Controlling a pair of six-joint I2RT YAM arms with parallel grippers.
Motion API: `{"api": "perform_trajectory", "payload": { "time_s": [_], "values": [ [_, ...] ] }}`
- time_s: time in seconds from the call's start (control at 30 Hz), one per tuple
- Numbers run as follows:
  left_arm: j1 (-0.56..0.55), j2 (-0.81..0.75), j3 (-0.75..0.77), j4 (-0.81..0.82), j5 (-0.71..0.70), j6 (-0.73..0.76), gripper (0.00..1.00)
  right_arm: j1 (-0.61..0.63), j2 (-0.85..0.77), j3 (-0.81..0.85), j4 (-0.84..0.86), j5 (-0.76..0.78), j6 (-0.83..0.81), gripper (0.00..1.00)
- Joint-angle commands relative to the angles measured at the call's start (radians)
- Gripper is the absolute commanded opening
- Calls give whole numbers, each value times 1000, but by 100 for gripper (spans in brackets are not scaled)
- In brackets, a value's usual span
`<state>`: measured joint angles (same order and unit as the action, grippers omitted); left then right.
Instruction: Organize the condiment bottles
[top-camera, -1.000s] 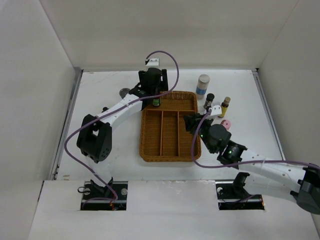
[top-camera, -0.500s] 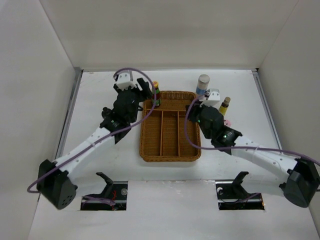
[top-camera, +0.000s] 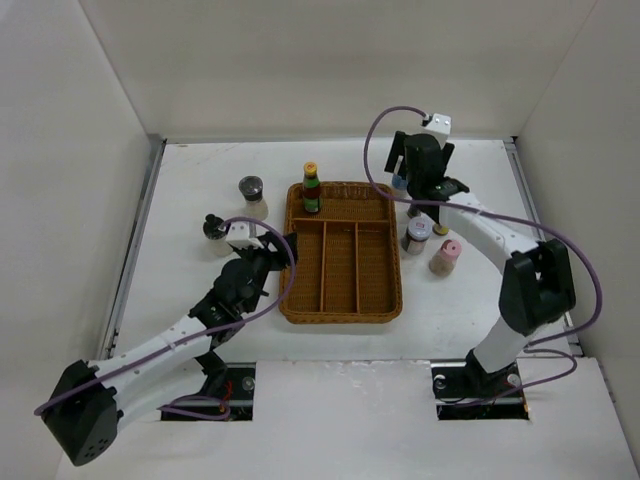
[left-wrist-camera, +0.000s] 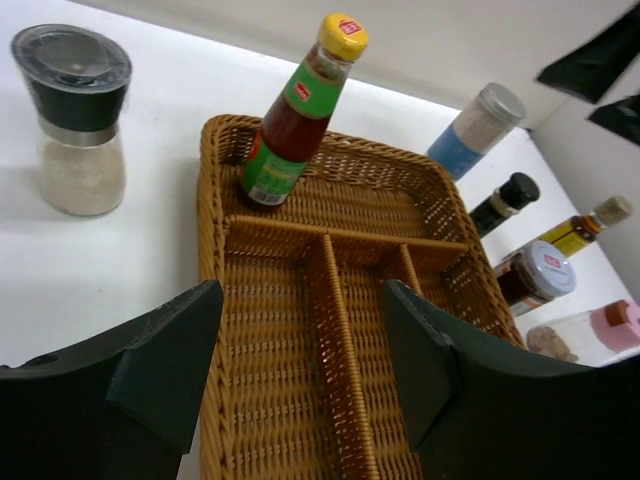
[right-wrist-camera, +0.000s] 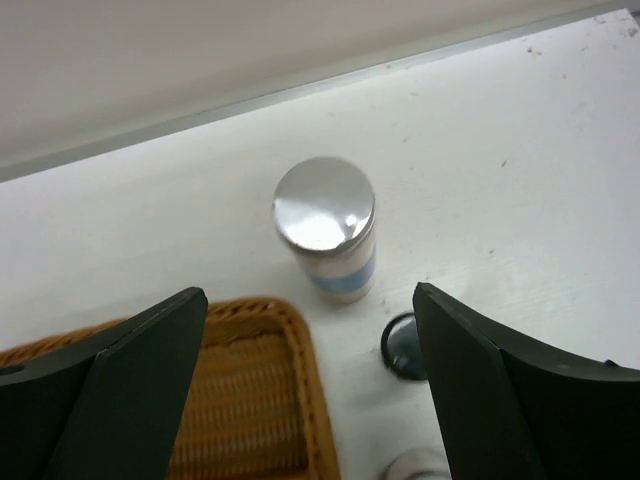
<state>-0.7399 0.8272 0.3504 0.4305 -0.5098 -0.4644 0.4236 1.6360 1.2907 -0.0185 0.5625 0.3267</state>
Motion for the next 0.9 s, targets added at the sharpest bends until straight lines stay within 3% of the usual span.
{"api": "perform_trajectory", "payload": {
  "time_s": [0.0, 0.27, 0.6, 0.73, 0.8, 0.87],
  "values": [
    [21, 15, -27, 195, 82, -20, 64, -45, 89, 128, -72, -57, -44, 92],
    [40, 38, -80, 284, 122, -22, 64, -113, 225, 252, -120, -165, -49, 94],
    [38, 81, -74, 303, 128, -19, 64, -134, 312, 311, -103, -230, -63, 85],
    [43, 69, -83, 306, 120, -19, 64, -131, 328, 322, -87, -228, -63, 68],
    [47, 69, -87, 309, 120, -19, 64, -130, 305, 302, -42, -207, -71, 51],
    [47, 69, -90, 309, 120, -19, 64, -116, 251, 262, 46, -164, -103, 49]
  ]
}}
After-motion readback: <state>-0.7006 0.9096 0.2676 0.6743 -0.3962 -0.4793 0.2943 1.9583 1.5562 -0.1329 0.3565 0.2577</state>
